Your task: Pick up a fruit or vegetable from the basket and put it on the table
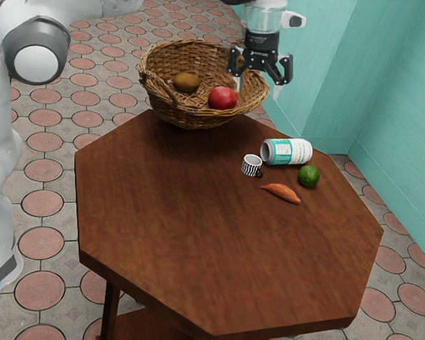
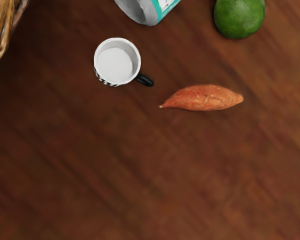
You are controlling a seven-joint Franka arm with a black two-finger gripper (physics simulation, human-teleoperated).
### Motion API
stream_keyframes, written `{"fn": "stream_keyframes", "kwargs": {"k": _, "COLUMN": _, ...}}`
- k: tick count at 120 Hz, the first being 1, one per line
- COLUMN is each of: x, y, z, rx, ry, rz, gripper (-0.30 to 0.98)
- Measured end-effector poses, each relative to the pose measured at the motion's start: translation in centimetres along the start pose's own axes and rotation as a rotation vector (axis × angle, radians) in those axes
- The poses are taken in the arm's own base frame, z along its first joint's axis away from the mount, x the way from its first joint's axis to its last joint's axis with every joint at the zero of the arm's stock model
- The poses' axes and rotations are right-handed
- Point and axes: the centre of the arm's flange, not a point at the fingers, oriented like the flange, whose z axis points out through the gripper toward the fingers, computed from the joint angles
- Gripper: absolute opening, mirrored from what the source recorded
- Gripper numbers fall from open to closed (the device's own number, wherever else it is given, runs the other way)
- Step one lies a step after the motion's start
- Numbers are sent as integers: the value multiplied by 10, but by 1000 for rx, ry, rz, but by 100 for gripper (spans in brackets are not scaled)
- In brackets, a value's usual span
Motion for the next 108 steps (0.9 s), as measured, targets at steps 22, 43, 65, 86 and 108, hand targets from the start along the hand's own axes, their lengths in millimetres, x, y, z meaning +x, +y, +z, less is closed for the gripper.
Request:
{"fn": "stream_keyframes", "kwargs": {"k": 22, "x": 77, "y": -49, "z": 36, "rx": -37, "ry": -20, "rz": 249, "gripper": 69}}
{"fn": "stream_keyframes", "kwargs": {"k": 43, "x": 111, "y": -114, "z": 8, "rx": -63, "ry": 47, "rz": 459, "gripper": 68}}
{"fn": "stream_keyframes", "kwargs": {"k": 65, "x": 137, "y": -173, "z": 13, "rx": -52, "ry": 53, "rz": 641, "gripper": 68}}
{"fn": "stream_keyframes", "kwargs": {"k": 86, "x": 138, "y": -180, "z": 46, "rx": -66, "ry": -8, "rz": 860, "gripper": 67}}
{"fn": "stream_keyframes", "kwargs": {"k": 108, "x": 134, "y": -179, "z": 66, "rx": -32, "ry": -65, "rz": 1106, "gripper": 68}}
